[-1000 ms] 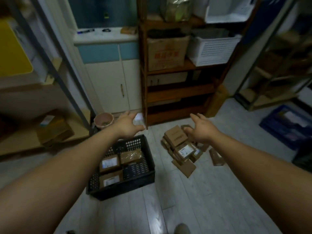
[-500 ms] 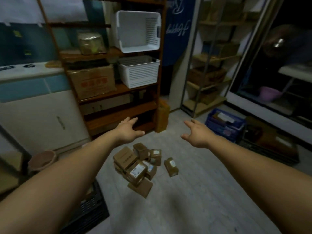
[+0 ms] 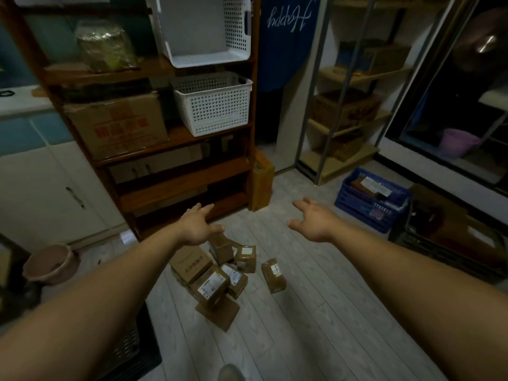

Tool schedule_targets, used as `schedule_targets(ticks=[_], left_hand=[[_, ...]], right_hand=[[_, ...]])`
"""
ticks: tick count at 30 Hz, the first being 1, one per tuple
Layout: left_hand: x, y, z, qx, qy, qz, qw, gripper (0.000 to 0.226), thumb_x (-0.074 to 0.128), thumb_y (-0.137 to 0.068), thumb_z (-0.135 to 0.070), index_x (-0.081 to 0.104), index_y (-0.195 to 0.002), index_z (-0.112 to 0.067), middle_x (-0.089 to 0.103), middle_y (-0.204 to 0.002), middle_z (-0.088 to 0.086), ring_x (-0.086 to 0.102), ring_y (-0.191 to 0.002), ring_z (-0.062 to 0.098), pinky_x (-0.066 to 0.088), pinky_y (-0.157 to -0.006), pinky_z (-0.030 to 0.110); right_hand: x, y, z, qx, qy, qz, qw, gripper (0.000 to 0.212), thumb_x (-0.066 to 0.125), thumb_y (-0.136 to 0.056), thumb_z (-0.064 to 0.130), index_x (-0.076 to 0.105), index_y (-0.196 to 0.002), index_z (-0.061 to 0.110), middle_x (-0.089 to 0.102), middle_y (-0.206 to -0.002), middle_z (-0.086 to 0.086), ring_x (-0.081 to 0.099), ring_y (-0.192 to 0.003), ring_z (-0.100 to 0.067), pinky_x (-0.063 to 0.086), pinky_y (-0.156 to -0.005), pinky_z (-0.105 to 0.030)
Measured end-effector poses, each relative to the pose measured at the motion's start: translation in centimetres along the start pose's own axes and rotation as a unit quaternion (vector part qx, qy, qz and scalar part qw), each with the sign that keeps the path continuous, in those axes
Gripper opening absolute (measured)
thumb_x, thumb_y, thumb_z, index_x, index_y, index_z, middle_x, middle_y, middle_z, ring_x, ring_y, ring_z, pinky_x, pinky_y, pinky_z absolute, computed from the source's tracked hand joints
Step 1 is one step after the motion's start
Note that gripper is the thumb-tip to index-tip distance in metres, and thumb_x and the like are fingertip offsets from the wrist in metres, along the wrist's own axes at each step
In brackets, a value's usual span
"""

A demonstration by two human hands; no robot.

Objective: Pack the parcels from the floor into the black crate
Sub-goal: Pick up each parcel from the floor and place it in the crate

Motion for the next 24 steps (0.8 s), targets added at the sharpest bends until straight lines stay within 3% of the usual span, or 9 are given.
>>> schedule_targets(ticks=[10, 16, 21, 24], left_hand=[[2.8, -14.5, -3.3, 0.001, 0.036, 0.071, 0.997, 0.078, 0.056, -0.088, -0.048, 0.013, -0.150, -0.027, 0.001, -0.159, 0.005, 0.007, -0.145, 0.029, 0.015, -0.114, 0.043], [5.9, -20.1, -3.8, -0.038, 0.081, 0.083, 0.992, 0.078, 0.056, -0.088, -0.047, 0.013, -0.150, -0.025, 0.004, -0.159, 0.006, 0.012, -0.144, 0.031, 0.019, -0.115, 0.047], [12.3, -23.3, -4.0, -0.089, 0.138, 0.038, 0.986, 0.060, 0.056, -0.091, -0.037, 0.035, -0.141, -0.010, 0.035, -0.147, 0.015, 0.040, -0.128, 0.031, 0.034, -0.108, 0.042], [18.3, -24.4, -4.7, -0.132, 0.136, 0.026, 0.982, 0.055, 0.059, -0.089, -0.036, 0.043, -0.136, -0.013, 0.048, -0.136, 0.013, 0.047, -0.121, 0.028, 0.037, -0.102, 0.035]], right_hand=[[0.2, -12.3, -5.9, 0.037, 0.006, 0.094, 0.995, 0.073, 0.049, -0.093, 0.050, 0.016, -0.151, 0.020, 0.010, -0.159, -0.010, 0.020, -0.143, -0.028, 0.020, -0.113, -0.036], [2.3, -19.4, -9.9, 0.005, -0.001, 0.136, 0.991, 0.072, 0.049, -0.094, 0.049, 0.017, -0.151, 0.020, 0.014, -0.158, -0.008, 0.024, -0.141, -0.028, 0.024, -0.114, -0.037], [7.6, -25.0, -15.4, -0.057, 0.005, 0.207, 0.977, 0.072, 0.047, -0.096, 0.044, 0.009, -0.152, 0.018, 0.010, -0.159, -0.009, 0.013, -0.145, -0.024, 0.014, -0.116, -0.033], [11.0, -28.3, -19.9, -0.063, 0.005, 0.242, 0.968, 0.073, 0.047, -0.096, 0.043, 0.008, -0.152, 0.017, 0.012, -0.158, -0.010, 0.017, -0.144, -0.026, 0.019, -0.115, -0.036]])
Point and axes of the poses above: each hand's wrist, its own y-axis away from the middle knuckle, its own x-axis out of the palm, z = x × y, the point moved 4 cm from there along -y, towards the middle knuckle
